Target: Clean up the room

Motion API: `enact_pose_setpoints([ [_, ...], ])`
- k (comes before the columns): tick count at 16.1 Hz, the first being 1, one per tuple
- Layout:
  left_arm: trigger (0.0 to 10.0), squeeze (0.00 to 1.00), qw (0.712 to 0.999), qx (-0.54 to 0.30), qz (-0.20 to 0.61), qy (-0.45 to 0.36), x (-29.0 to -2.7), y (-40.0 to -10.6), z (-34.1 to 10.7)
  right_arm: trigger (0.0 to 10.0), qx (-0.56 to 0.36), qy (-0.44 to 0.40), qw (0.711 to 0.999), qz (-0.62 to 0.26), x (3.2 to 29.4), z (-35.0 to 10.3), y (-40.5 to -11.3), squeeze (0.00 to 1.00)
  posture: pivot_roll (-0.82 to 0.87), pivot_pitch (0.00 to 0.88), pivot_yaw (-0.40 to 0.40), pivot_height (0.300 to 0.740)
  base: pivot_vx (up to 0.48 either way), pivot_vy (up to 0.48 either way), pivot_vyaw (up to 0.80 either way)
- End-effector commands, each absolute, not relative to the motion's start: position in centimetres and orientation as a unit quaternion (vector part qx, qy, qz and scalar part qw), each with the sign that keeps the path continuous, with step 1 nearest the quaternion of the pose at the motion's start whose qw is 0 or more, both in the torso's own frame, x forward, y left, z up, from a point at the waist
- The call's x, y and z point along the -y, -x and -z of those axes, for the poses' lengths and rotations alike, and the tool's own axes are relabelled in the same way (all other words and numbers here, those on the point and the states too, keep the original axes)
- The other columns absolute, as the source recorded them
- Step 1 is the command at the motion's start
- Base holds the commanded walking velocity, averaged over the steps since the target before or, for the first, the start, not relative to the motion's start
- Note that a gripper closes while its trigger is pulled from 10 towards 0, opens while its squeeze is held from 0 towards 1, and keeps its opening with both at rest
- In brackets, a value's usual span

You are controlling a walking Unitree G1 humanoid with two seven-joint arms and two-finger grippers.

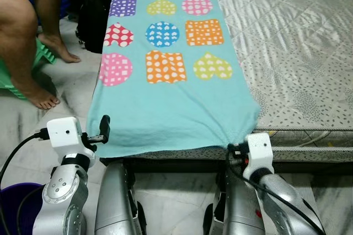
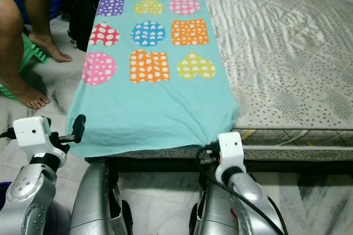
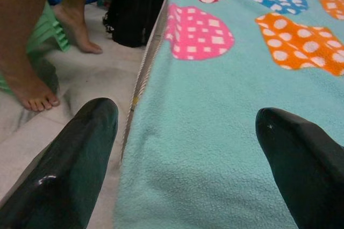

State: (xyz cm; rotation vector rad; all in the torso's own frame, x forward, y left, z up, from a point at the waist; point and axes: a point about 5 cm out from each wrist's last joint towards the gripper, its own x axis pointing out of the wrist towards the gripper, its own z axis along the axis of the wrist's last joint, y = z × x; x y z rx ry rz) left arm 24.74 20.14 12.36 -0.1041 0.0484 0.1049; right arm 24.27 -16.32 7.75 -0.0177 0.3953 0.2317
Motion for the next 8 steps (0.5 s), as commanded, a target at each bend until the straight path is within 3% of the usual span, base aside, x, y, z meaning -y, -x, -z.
enact_pose_setpoints([
  [1, 10.0, 0.0, 0.997, -0.032, -0.052, 0.047, -20.3, -24.6, -12.0, 3.8, -0.211, 0.004, 0.969, -0.126, 16.1, -7.4, -23.7, 0.0, 0.03, 0.206, 0.017, 0.516, 0.0, 0.0, 0.0],
  [2, 10.0, 0.0, 0.997, -0.032, -0.051, 0.048, -20.3, -24.6, -12.0, 7.6, -0.21, 0.005, 0.97, -0.124, 16.2, -7.5, -23.7, 0.0, 0.03, 0.206, 0.017, 0.516, 0.0, 0.0, 0.0],
  [3, 10.0, 0.0, 0.997, -0.031, -0.051, 0.049, -20.2, -24.7, -12.0, 8.0, -0.186, 0.015, 0.976, -0.109, 16.6, -8.1, -24.0, 0.0, 0.02, 0.202, 0.015, 0.516, 0.0, 0.0, 0.0],
  [4, 10.0, 0.0, 0.997, -0.03, -0.051, 0.05, -20.2, -24.7, -12.0, 10.0, -0.141, 0.01, 0.985, -0.098, 16.8, -9.5, -24.6, 0.0, 0.02, 0.202, 0.016, 0.516, 0.0, 0.0, 0.0],
  [7, 10.0, 0.0, 0.997, -0.027, -0.05, 0.051, -20.1, -24.9, -12.0, 9.5, -0.084, 0.02, 0.993, -0.077, 17.5, -11.1, -25.2, 0.0, 0.02, 0.193, 0.013, 0.516, 0.0, 0.0, 0.0],
  [8, 10.0, 0.0, 0.997, -0.026, -0.05, 0.051, -20.1, -24.9, -12.0, 9.8, -0.076, 0.022, 0.994, -0.075, 17.6, -11.3, -25.3, 0.0, 0.01, 0.189, 0.011, 0.516, 0.0, 0.0, 0.0],
])
